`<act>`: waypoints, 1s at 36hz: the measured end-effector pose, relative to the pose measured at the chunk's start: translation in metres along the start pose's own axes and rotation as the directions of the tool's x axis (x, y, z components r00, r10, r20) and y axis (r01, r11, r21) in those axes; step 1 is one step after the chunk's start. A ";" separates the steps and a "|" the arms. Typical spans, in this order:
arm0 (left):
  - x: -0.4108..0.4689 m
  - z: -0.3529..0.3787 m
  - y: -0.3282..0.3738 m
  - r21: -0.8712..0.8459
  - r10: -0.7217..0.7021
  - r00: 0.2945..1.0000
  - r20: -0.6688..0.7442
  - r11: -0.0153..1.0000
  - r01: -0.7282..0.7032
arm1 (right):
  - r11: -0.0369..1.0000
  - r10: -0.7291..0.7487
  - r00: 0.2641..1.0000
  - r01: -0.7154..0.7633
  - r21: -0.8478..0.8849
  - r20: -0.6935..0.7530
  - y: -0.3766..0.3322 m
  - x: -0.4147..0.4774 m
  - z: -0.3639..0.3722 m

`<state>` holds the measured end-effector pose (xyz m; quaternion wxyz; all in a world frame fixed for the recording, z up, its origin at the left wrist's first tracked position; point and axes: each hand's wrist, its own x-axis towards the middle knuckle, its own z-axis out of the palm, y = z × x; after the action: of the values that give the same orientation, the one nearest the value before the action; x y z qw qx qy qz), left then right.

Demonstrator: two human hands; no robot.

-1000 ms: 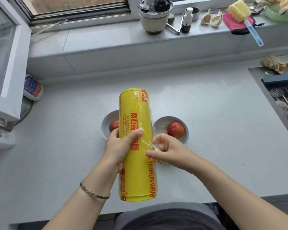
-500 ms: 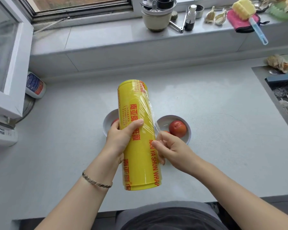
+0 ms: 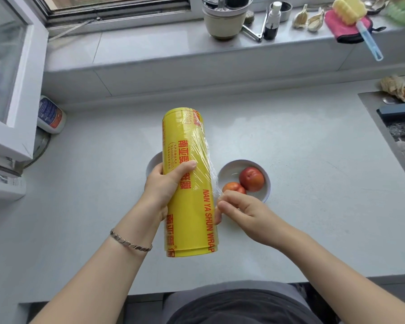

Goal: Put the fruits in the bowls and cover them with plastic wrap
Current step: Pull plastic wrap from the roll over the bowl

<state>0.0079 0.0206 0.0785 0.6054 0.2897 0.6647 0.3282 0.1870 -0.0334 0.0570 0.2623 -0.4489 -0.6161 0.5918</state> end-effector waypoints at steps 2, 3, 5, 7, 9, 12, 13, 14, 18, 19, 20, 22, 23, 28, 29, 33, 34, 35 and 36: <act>0.001 -0.001 0.001 0.003 -0.019 1.000 0.020 1.000 0.019 | 0.999 -0.040 0.999 0.041 0.028 -0.034 0.003 0.001 0.003; 0.001 -0.002 0.001 0.004 -0.031 0.999 0.031 1.000 0.031 | 0.997 -0.058 0.997 0.060 0.045 -0.052 0.003 0.002 0.005; 0.001 -0.002 0.002 0.009 -0.052 0.998 0.047 0.999 0.052 | 0.992 -0.082 0.993 0.089 0.086 -0.083 0.004 0.004 0.009; 0.001 -0.001 0.002 0.010 -0.062 0.997 0.047 0.998 0.061 | 0.986 -0.093 0.991 0.106 0.129 -0.100 0.005 0.005 0.012; 0.002 0.001 0.003 0.010 -0.048 0.999 0.023 0.999 0.048 | 0.980 -0.082 0.990 0.101 0.173 -0.114 0.007 0.005 0.013; 0.002 0.002 0.003 0.016 -0.003 1.000 -0.005 1.000 0.003 | 0.974 -0.046 0.991 0.073 0.216 -0.129 0.010 0.003 0.014; 0.002 0.003 0.003 0.018 0.010 1.000 -0.007 1.000 -0.010 | 0.972 -0.036 0.991 0.065 0.228 -0.128 0.010 0.002 0.014; 0.003 0.004 0.003 0.019 0.017 1.000 -0.009 1.000 -0.017 | 0.969 -0.029 0.991 0.060 0.240 -0.129 0.009 0.002 0.014; 0.003 0.010 0.003 0.012 0.029 0.999 -0.025 1.000 -0.029 | 0.970 -0.019 0.986 0.059 0.234 -0.168 0.006 0.003 0.015; 0.003 0.011 0.003 0.011 0.036 0.999 -0.031 0.999 -0.036 | 0.973 -0.014 0.984 0.054 0.225 -0.175 0.005 0.003 0.015; 0.003 0.012 0.002 0.010 0.044 0.998 -0.036 0.999 -0.044 | 0.974 -0.008 0.983 0.048 0.221 -0.181 0.004 0.002 0.015; 0.004 0.014 0.000 0.013 0.063 0.996 -0.059 0.998 -0.062 | 0.974 0.012 0.984 0.028 0.224 -0.176 0.001 -0.001 0.014; 0.005 0.016 -0.002 0.025 0.086 0.993 -0.081 0.996 -0.084 | 0.971 0.041 0.986 0.000 0.240 -0.164 -0.002 -0.003 0.014; 0.002 0.022 -0.009 0.274 0.335 0.917 -0.216 0.922 -0.272 | 0.969 0.161 0.975 -0.127 0.213 -0.154 -0.004 -0.014 0.012; 0.001 0.022 -0.009 0.291 0.354 0.910 -0.218 0.913 -0.285 | 0.979 0.169 0.969 -0.144 0.146 -0.178 -0.001 -0.014 0.011; -0.003 0.024 -0.011 0.357 0.390 0.900 -0.194 0.883 -0.305 | 0.961 0.170 0.940 -0.225 -0.160 -0.297 0.009 -0.013 -0.003; -0.003 0.024 -0.012 0.377 0.396 0.900 -0.184 0.874 -0.308 | 0.953 0.180 0.928 -0.246 -0.175 -0.327 0.011 -0.012 -0.005; -0.005 0.025 -0.013 0.391 0.393 0.903 -0.173 0.869 -0.303 | 0.953 0.199 0.915 -0.264 -0.148 -0.350 0.013 -0.009 -0.008; -0.006 0.026 -0.015 0.396 0.383 0.909 -0.162 0.869 -0.296 | 0.959 0.238 0.900 -0.278 -0.059 -0.366 0.015 -0.005 -0.009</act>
<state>0.0346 0.0089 0.0687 0.3904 0.4684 0.7189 0.3337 0.2012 -0.0350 0.0450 0.2632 -0.6398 -0.5251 0.4957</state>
